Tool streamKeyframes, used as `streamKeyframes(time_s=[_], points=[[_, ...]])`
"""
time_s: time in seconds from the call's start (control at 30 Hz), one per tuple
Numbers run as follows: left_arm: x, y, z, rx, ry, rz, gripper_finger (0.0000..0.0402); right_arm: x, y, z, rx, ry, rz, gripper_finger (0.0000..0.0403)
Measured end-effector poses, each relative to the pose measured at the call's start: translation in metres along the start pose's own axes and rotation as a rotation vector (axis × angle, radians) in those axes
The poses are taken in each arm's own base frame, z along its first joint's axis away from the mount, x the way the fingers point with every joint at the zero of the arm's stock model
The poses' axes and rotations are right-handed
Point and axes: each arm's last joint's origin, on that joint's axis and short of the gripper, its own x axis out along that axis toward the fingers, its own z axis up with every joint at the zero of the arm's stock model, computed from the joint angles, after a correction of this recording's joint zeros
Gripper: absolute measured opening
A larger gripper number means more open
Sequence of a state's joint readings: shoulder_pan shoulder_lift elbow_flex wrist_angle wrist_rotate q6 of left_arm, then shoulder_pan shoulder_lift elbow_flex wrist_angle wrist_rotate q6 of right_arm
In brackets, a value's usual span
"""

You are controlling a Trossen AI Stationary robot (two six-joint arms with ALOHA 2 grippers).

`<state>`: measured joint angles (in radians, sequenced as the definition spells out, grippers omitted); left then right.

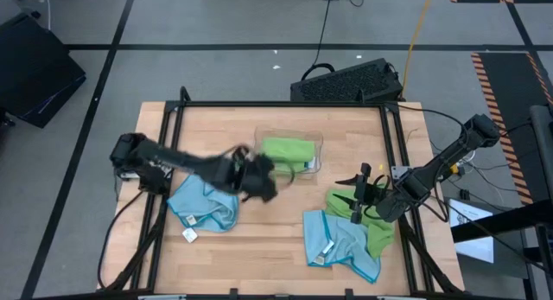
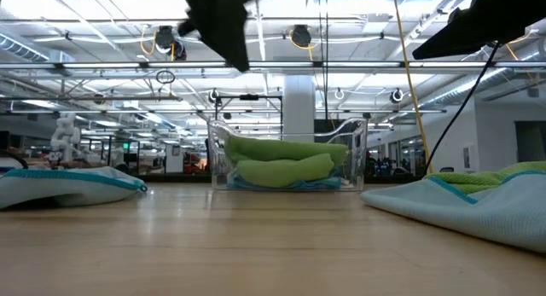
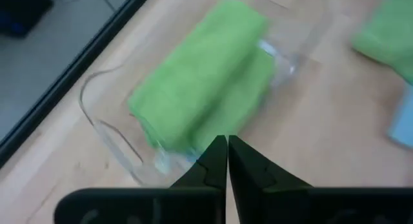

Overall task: Fold microfiber towels
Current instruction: Fold the left blue microfiber cloth

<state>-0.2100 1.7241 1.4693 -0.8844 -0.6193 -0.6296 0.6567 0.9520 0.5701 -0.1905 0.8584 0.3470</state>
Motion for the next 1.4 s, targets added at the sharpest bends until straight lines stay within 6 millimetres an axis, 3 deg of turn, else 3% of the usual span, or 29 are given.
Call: streamKeyframes(time_s=[0.17,0.3,0.5,0.67,0.77,1.0,1.4], points=[[-0.038,-0.039,-0.045,0.078,-0.021,-0.04,0.0003,0.0,0.001,0.003,0.033,-0.021,0.008,0.0171],[-0.054,-0.06,-0.09,0.085,-0.034,-0.07,0.0015,0.0,0.002,0.008,0.076,-0.057,0.021,0.0171],[-0.059,-0.066,-0.157,-0.035,0.001,-0.07,0.0065,0.001,0.008,0.015,0.185,-0.096,0.098,0.0171],[-0.057,-0.062,-0.195,-0.158,0.018,-0.073,0.0114,0.01,0.027,0.013,0.238,-0.073,0.243,0.0171],[-0.056,-0.066,-0.207,-0.231,0.013,-0.133,0.0137,0.015,0.045,0.008,0.248,-0.075,0.305,0.0171],[-0.048,-0.07,-0.212,-0.175,0.037,-0.151,0.0152,0.022,0.077,-0.002,0.231,-0.084,0.489,0.0171],[-0.007,-0.082,-0.224,0.05,0.135,-0.064,0.0151,0.024,0.072,0.003,0.24,-0.093,0.515,0.0171]])
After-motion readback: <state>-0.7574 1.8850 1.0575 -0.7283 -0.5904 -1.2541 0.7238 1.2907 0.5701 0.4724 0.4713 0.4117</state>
